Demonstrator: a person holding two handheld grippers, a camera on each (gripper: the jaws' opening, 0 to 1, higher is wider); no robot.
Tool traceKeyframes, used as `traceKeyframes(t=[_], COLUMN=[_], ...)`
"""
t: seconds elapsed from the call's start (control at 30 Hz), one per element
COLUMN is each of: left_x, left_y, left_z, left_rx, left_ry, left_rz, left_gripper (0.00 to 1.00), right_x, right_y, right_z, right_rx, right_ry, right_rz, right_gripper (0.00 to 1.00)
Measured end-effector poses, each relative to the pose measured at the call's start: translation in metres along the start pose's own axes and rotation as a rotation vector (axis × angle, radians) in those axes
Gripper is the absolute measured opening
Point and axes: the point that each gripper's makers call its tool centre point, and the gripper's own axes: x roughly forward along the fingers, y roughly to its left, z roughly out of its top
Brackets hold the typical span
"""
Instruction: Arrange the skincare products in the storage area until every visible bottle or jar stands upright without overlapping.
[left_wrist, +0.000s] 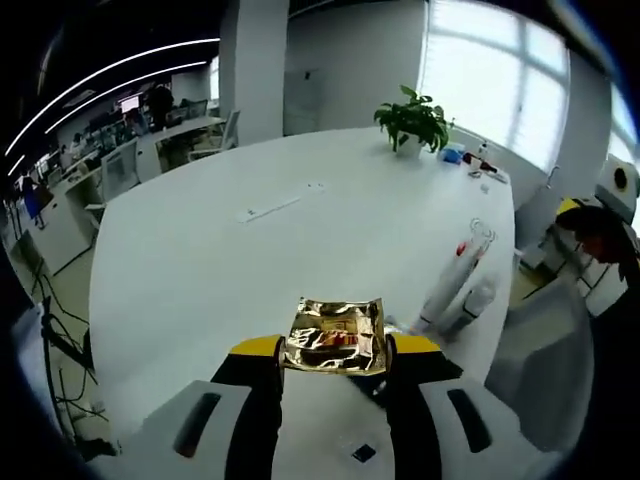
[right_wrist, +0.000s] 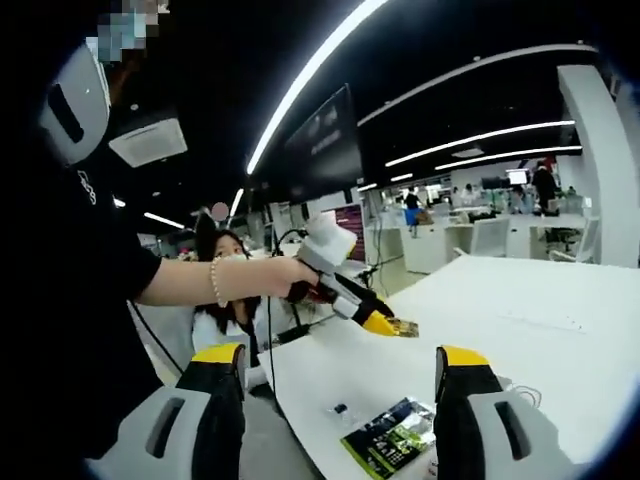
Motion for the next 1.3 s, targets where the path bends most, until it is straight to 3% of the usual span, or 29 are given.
traceKeyframes(t=[0.1,0.27,0.33,0.43,0.53,0.6,0.67,0.73,0.8,0.87,0.97,1.13,1.3], left_x=[-0.008,-0.025,-0.029,-0.041,-0.052,-0.059,-0.056,-0.061,-0.064,-0.067,-0.072,-0.078,-0.082], left_y=[-0.006,-0.019,-0.020,-0.041,-0.056,-0.064,-0.060,-0.062,-0.066,-0.069,-0.074,-0.090,-0.107], left_z=[0.001,0.001,0.001,0.004,0.007,0.009,0.008,0.006,0.006,0.006,0.007,0.012,0.018], left_rx=[0.008,0.012,0.009,0.018,0.058,0.073,0.103,0.125,0.145,0.163,0.212,0.299,0.349], left_ry=[-0.011,-0.032,-0.048,-0.056,-0.070,-0.082,-0.092,-0.091,-0.099,-0.103,-0.114,-0.140,-0.173], left_rz=[-0.035,-0.076,-0.098,-0.124,-0.159,-0.192,-0.223,-0.238,-0.257,-0.277,-0.302,-0.330,-0.367], left_gripper=[0.42,0.42,0.42,0.42,0.42,0.42,0.42,0.42,0.42,0.42,0.42,0.42,0.42], right_x=[0.015,0.043,0.052,0.069,0.072,0.069,0.065,0.058,0.055,0.053,0.053,0.055,0.057], right_y=[0.004,-0.008,-0.006,-0.010,-0.008,0.001,0.006,0.009,0.003,-0.003,-0.010,-0.012,-0.009], right_z=[-0.003,-0.020,-0.021,-0.031,-0.040,-0.034,-0.031,-0.031,-0.032,-0.031,-0.026,-0.008,-0.014], right_rx=[-0.010,-0.220,-0.243,-0.257,-0.244,-0.129,-0.005,0.033,0.039,0.068,0.156,0.367,0.460], right_ry=[0.012,0.122,0.136,0.163,0.198,0.155,0.128,0.141,0.159,0.163,0.145,0.057,0.084], right_rz=[0.023,-0.004,0.003,-0.008,0.019,0.068,0.145,0.191,0.188,0.179,0.165,0.184,0.188], right_gripper=[0.79,0.70,0.66,0.58,0.51,0.53,0.52,0.44,0.36,0.39,0.42,0.35,0.33])
